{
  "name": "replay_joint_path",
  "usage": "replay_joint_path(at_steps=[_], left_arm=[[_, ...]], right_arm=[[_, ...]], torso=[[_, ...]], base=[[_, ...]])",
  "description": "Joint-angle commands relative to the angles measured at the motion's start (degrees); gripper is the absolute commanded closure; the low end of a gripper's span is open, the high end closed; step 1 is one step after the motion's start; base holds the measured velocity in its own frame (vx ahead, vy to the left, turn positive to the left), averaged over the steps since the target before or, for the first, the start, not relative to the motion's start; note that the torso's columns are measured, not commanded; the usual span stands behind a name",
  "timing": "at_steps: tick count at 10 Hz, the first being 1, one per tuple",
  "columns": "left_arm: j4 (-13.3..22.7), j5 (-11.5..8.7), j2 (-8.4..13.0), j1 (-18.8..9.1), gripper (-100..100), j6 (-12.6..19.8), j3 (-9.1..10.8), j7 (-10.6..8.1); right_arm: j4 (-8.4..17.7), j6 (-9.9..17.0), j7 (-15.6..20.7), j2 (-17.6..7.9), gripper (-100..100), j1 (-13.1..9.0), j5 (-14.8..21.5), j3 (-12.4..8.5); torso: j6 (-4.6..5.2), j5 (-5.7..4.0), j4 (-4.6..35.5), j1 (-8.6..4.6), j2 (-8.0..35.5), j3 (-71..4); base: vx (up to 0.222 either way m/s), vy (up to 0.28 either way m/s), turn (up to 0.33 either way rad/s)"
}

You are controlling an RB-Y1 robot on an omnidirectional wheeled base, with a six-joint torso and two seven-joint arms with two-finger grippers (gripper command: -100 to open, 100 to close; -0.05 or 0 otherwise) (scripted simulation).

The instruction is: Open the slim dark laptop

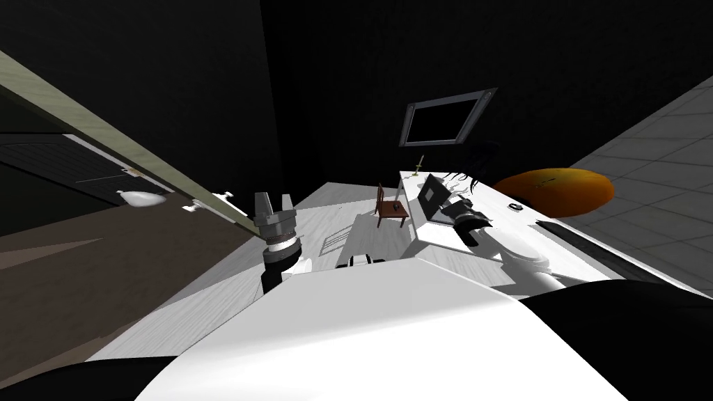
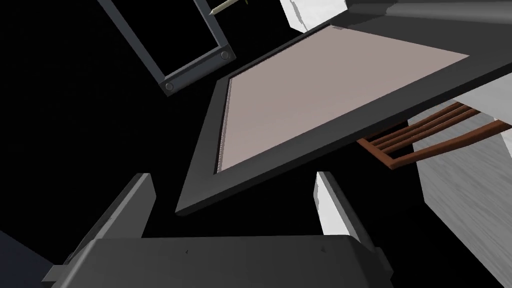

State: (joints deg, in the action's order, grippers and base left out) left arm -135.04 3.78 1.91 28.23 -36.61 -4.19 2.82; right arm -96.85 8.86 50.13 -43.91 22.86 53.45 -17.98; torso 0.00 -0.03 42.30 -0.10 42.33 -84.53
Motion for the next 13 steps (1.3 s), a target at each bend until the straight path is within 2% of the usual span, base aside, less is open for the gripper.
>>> replay_joint_path(at_steps=[1, 2, 3, 4, 5, 6, 9, 10, 13], left_arm=[[0.0, 0.0, 0.0, 0.0, 0, 0.0, 0.0, 0.0], [0.0, 0.0, 0.0, 0.0, 0, 0.0, 0.0, 0.0], [0.0, 0.0, 0.0, 0.0, 0, 0.0, 0.0, 0.0], [0.0, 0.0, 0.0, 0.0, 0, 0.0, 0.0, 0.0], [0.0, 0.0, 0.0, 0.0, 0, 0.0, 0.01, 0.0], [0.0, 0.0, 0.0, 0.0, 0, 0.0, 0.01, 0.0], [0.0, 0.0, 0.0, 0.0, 0, 0.0, 0.01, 0.0], [0.0, 0.0, 0.0, 0.0, 0, 0.0, 0.01, 0.0], [0.0, 0.0, 0.0, 0.0, 0, 0.0, 0.01, 0.0]], right_arm=[[2.7, 2.6, 2.6, -2.3, -100, -0.9, 2.1, -0.3], [3.3, 3.2, 3.4, -2.9, -100, -1.1, 2.9, -0.5], [3.3, 2.1, 2.7, -2.3, -100, -1.0, 2.7, -0.8], [3.3, 2.3, 2.9, -2.3, -100, -1.0, 2.8, -0.8], [3.3, 2.3, 2.9, -2.3, 100, -1.1, 2.8, -0.8], [6.0, 1.7, 0.9, -2.6, 100, -2.7, 0.8, -2.0], [10.2, 0.8, -2.1, -2.7, 100, -4.9, -2.2, -3.4], [10.2, 0.8, -2.1, -2.7, 100, -4.9, -2.2, -3.4], [14.4, -0.2, -5.1, -2.8, 100, -7.0, -5.3, -4.8]], torso=[[-0.01, 0.05, 0.0, 0.15, -0.1, 0.0], [-0.05, 0.07, 0.0, 0.18, -0.1, 0.0], [-0.08, 0.05, 0.0, 0.13, -0.1, 0.0], [-0.02, -0.02, 0.0, -0.12, 0.0, 0.0], [0.0, -0.07, 0.0, -0.21, 0.1, 0.1], [-0.04, -0.24, -0.1, -0.15, 0.0, 0.0], [0.13, -0.48, -0.2, -0.6, -0.2, -0.1], [0.3, -0.49, -0.2, -0.69, -0.2, -0.1], [0.2, -0.47, -0.3, -0.65, -0.3, -0.1]], base=[[0.079, 0.15, 0.018], [0.069, 0.136, 0.012], [0.03, 0.061, 0.001], [0.007, 0.015, 0.001], [0.008, -0.002, -0.007], [-0.081, -0.036, 0.174], [-0.166, -0.057, 0.213], [-0.096, -0.055, 0.056], [-0.102, -0.045, 0.122]])
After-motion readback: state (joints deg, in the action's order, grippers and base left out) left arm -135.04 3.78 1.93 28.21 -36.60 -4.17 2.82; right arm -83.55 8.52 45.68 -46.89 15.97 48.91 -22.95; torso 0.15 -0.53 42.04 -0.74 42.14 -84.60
